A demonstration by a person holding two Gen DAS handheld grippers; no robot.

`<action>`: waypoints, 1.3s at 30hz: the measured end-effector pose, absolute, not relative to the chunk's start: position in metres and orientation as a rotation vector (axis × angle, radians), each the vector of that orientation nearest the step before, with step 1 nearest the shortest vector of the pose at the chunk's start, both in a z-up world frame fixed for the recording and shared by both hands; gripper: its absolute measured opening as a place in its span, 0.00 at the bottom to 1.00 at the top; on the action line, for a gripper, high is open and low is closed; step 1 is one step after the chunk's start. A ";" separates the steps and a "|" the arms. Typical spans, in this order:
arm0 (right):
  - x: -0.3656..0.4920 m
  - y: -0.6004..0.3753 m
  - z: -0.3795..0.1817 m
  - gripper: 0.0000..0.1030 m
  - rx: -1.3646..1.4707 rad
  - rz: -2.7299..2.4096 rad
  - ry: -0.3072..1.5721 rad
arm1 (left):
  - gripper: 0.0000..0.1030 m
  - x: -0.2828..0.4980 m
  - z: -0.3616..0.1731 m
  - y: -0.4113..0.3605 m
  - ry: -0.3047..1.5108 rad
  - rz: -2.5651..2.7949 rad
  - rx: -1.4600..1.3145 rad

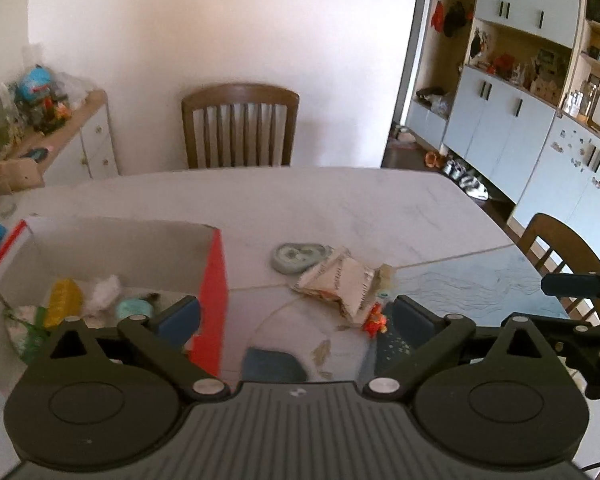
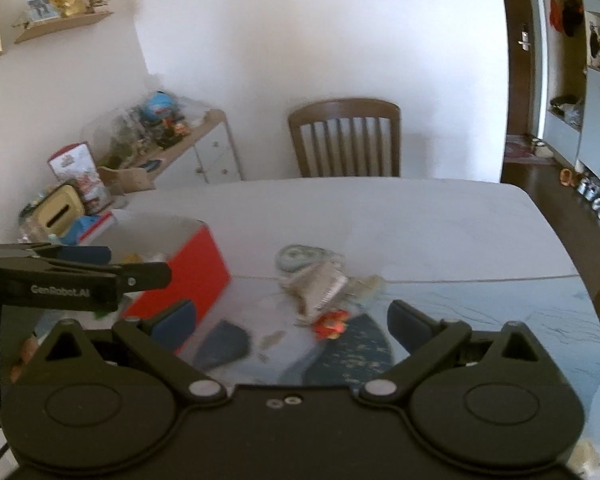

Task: Organize objects
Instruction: 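Move both tools back toward silver foil pouch on the table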

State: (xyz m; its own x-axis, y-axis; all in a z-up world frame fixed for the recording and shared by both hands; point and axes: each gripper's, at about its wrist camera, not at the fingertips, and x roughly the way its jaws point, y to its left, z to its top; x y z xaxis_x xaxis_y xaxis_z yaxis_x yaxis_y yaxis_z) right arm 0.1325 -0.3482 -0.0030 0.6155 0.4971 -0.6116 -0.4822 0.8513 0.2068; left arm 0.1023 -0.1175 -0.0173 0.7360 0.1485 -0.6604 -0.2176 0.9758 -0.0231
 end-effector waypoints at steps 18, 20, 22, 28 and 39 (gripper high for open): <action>0.187 -0.357 -0.076 0.94 -0.060 0.549 0.799 | 0.99 0.196 -0.066 -0.141 0.730 0.302 -0.069; 0.192 -0.353 -0.086 0.92 -0.066 0.558 0.809 | 1.00 0.205 -0.072 -0.141 0.740 0.312 -0.077; 0.196 -0.348 -0.095 0.90 -0.077 0.570 0.822 | 0.99 0.214 -0.079 -0.142 0.749 0.319 -0.084; 0.210 -0.332 -0.115 0.85 -0.099 0.619 0.842 | 0.99 0.247 -0.101 -0.137 0.810 0.358 -0.146; 0.227 -0.311 -0.132 0.77 -0.114 0.662 0.833 | 0.99 0.289 -0.133 -0.120 0.933 0.414 -0.220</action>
